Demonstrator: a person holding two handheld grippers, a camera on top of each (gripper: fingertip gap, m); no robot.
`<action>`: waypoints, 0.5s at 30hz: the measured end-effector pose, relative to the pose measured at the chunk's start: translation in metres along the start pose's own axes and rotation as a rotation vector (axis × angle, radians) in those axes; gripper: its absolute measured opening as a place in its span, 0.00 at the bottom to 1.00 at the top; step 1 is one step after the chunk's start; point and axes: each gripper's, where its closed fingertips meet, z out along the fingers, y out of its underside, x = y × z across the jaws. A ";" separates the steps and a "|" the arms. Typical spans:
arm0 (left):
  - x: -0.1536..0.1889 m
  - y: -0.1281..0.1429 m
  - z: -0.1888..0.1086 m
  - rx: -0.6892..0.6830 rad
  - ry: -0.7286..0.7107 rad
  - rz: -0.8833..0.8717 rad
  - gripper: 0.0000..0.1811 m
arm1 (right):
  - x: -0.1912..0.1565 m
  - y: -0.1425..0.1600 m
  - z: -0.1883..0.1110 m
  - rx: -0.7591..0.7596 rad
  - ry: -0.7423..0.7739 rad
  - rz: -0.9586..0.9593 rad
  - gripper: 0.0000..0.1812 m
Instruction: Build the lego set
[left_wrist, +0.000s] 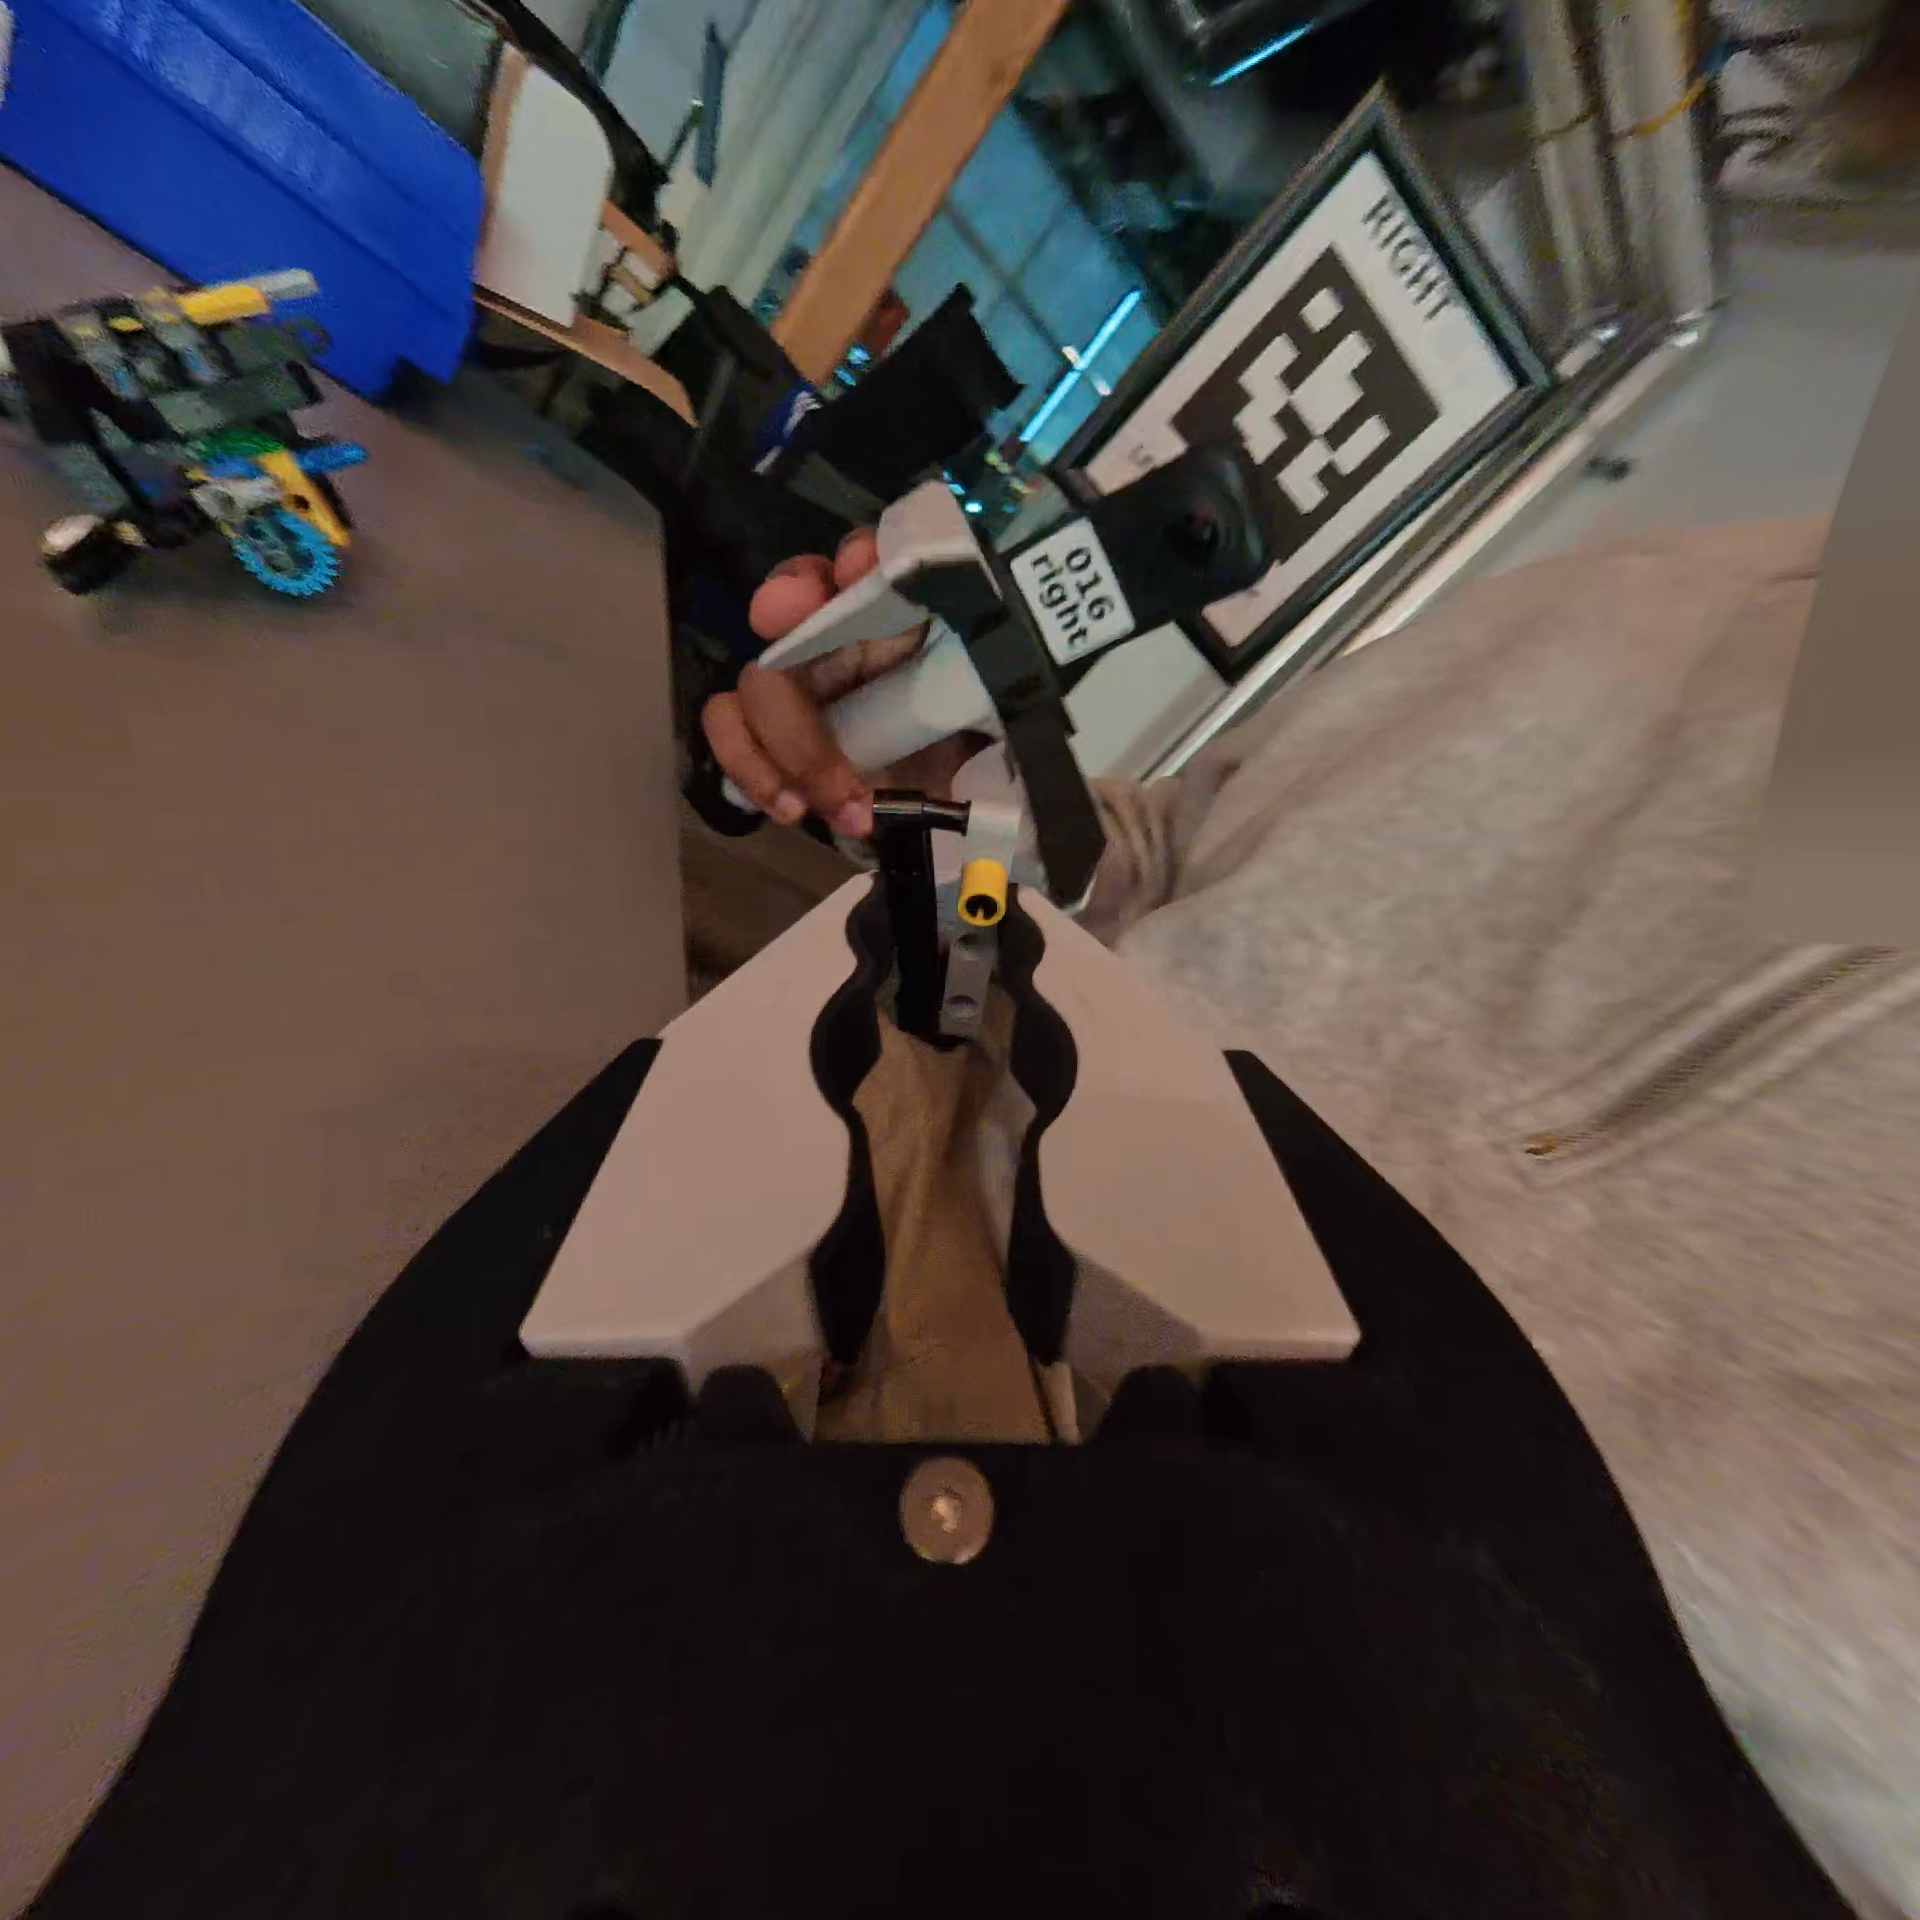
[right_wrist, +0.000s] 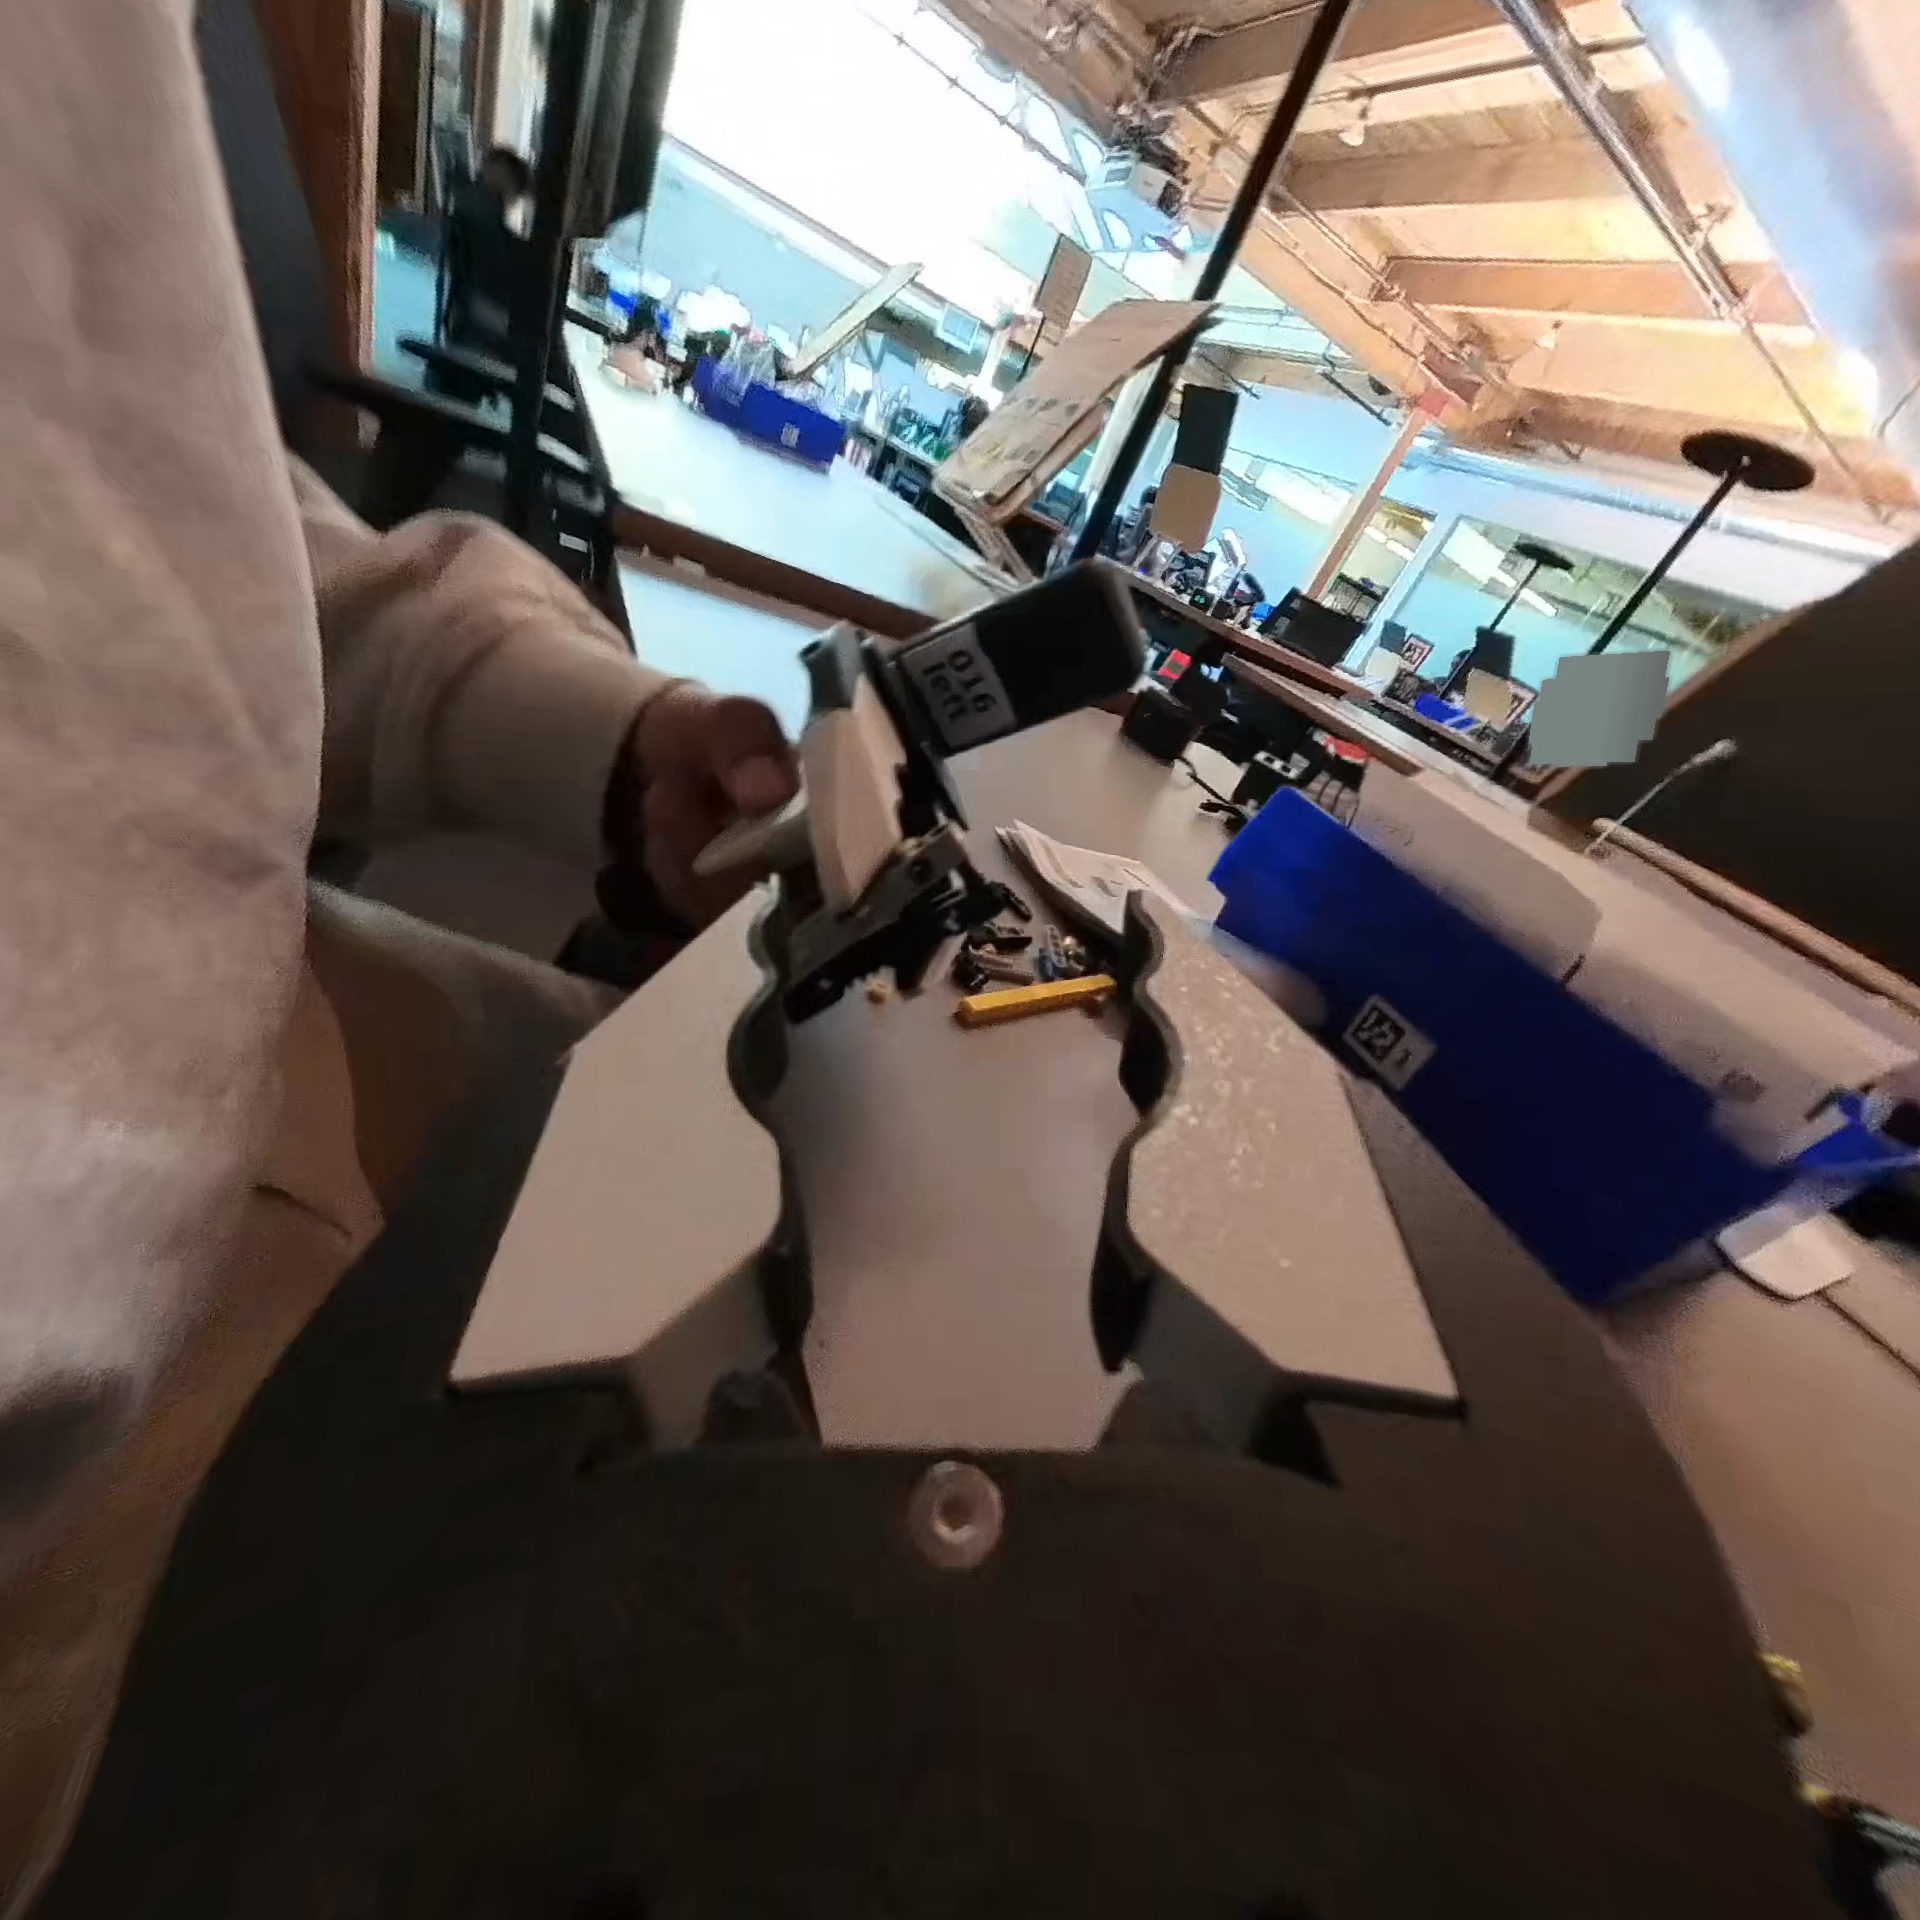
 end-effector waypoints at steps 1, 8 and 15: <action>0.003 0.000 0.000 0.002 0.027 -0.019 0.09 | -0.006 0.001 0.001 -0.015 -0.009 -0.032 0.35; 0.013 0.006 0.008 -0.017 0.157 -0.218 0.09 | -0.034 0.023 0.009 -0.187 -0.092 -0.161 0.49; 0.014 0.017 0.012 -0.075 0.200 -0.347 0.09 | -0.049 0.030 0.009 -0.271 -0.156 -0.182 0.46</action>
